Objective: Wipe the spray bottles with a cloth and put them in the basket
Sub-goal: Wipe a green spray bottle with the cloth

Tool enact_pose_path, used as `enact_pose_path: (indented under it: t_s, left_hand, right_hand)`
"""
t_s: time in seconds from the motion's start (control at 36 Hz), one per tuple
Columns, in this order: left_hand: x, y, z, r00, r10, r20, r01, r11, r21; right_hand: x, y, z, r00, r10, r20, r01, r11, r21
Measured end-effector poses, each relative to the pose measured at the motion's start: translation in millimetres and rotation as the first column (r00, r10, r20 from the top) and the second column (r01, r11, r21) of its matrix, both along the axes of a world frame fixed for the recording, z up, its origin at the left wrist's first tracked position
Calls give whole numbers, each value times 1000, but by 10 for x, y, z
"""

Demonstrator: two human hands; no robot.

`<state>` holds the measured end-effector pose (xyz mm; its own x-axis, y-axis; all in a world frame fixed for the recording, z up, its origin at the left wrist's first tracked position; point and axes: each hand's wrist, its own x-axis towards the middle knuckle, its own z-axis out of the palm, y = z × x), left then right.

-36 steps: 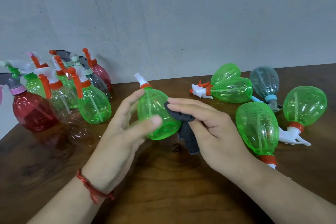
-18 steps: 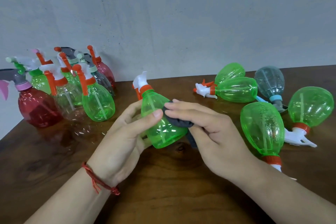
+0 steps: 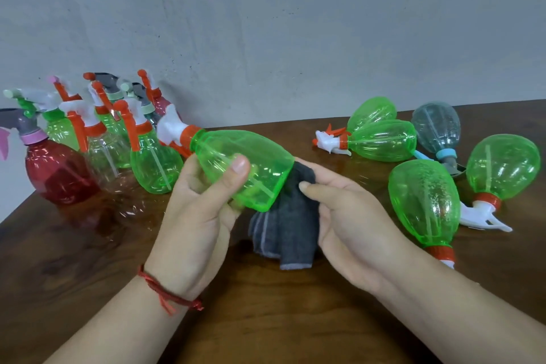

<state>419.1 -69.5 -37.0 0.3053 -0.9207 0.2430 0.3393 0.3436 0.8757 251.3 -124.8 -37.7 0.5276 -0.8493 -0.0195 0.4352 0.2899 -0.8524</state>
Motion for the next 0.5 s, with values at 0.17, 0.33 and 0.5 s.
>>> enact_pose_path:
  t_s: [0.17, 0.33, 0.5]
  left_hand:
    - [-28, -12, 2, 873, 318, 370, -266, 946, -185]
    - [-102, 42, 16, 903, 198, 381, -126, 971, -205]
    - [-145, 85, 90, 890, 212, 404, -109, 959, -263]
  right_hand:
    - [-35, 79, 7, 978, 188, 93, -191, 981, 30]
    - [-75, 44, 54, 954, 191, 231, -207, 977, 45]
    - [-69, 69, 65, 911, 348, 223, -380, 917, 122]
